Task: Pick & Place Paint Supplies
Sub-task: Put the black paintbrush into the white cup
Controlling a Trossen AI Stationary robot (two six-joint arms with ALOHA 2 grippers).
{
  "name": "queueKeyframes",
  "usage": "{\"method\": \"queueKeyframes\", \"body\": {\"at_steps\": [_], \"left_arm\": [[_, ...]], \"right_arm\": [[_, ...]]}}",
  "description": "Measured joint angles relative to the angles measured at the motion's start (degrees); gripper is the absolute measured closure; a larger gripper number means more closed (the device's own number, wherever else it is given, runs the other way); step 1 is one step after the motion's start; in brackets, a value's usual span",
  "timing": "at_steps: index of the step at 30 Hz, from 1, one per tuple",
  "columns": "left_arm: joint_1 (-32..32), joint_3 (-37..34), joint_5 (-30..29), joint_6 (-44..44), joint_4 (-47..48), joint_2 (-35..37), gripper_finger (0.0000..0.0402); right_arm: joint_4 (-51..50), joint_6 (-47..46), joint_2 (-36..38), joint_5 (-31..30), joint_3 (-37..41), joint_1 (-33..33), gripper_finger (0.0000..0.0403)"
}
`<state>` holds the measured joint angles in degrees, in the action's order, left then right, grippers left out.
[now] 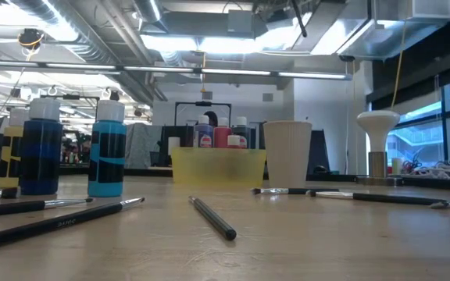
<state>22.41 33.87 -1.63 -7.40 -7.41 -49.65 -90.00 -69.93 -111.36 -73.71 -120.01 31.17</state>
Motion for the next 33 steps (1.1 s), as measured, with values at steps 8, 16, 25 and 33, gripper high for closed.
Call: {"method": "queueKeyframes", "body": {"at_steps": [8,16,25,33], "left_arm": [[0.1,0.0,0.1,1.7,0.2,0.0,0.0261],[0.1,0.0,0.1,0.5,0.2,0.0,0.0261],[0.1,0.0,0.2,-0.8,1.0,0.0,0.0261],[0.1,0.0,-0.2,-0.9,0.5,0.0,0.0261]], "right_arm": [[0.0,0.4,7.1,-2.8,2.9,-6.0,0.0403],[0.0,-10.5,12.6,-11.2,17.0,-9.3,0.0403],[0.0,-26.4,30.2,-3.7,43.4,-7.8,0.0403],[11.1,-28.3,47.7,-2.1,60.0,1.9,0.0403]]}}
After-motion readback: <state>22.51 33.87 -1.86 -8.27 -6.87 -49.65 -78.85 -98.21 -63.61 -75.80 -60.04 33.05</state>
